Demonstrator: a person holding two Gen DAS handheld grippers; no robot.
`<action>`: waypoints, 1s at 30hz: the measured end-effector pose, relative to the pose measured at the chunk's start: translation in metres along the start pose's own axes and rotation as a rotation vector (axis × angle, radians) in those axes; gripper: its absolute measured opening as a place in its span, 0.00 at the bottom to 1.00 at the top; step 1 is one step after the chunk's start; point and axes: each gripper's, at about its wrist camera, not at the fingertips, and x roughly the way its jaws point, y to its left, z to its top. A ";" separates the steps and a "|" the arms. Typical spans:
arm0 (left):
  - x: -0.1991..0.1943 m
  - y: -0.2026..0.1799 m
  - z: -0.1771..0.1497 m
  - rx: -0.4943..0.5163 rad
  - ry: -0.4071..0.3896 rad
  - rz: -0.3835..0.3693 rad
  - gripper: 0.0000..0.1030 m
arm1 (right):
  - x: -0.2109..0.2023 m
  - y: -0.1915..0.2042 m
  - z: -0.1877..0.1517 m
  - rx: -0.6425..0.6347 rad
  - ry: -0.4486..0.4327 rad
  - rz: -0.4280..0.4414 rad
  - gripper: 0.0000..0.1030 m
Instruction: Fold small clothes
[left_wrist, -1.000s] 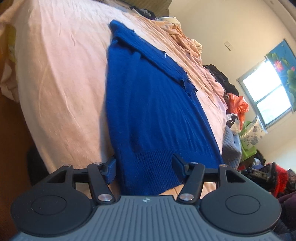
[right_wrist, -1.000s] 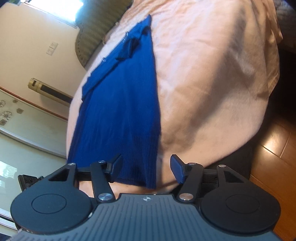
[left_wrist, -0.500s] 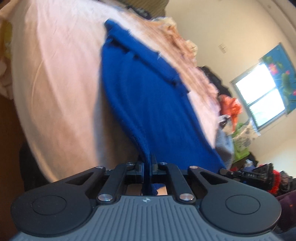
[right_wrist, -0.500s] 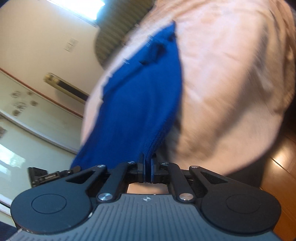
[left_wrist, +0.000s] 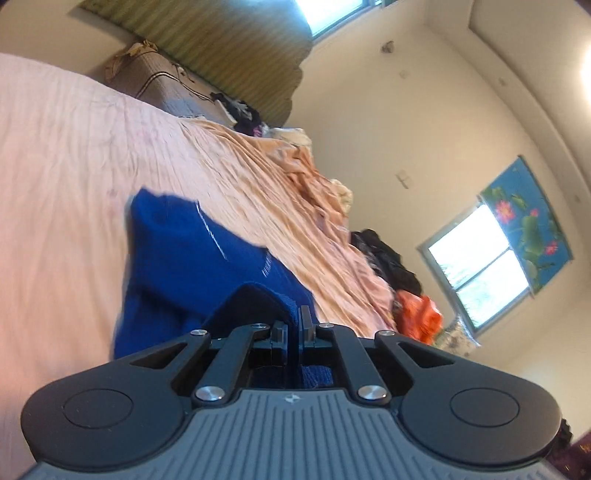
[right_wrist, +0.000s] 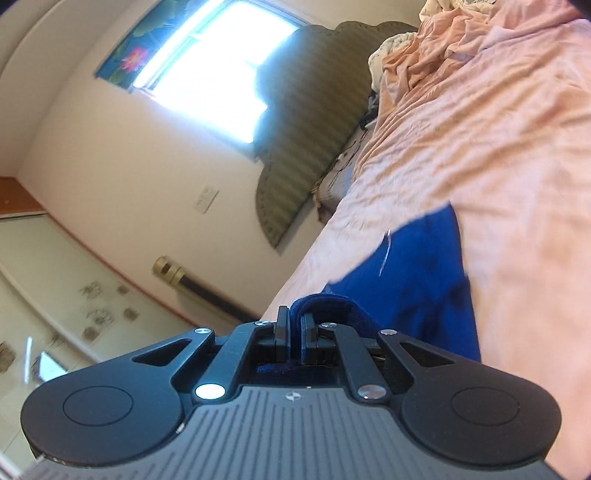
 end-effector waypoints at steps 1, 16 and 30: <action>0.018 0.004 0.012 -0.003 0.000 0.013 0.05 | 0.018 -0.007 0.014 0.006 0.001 -0.014 0.10; 0.199 0.085 0.108 -0.028 -0.003 0.214 0.18 | 0.207 -0.136 0.075 0.159 0.080 -0.291 0.24; 0.090 0.053 0.046 0.109 -0.111 0.264 0.96 | 0.080 -0.057 0.016 -0.236 0.064 -0.329 0.54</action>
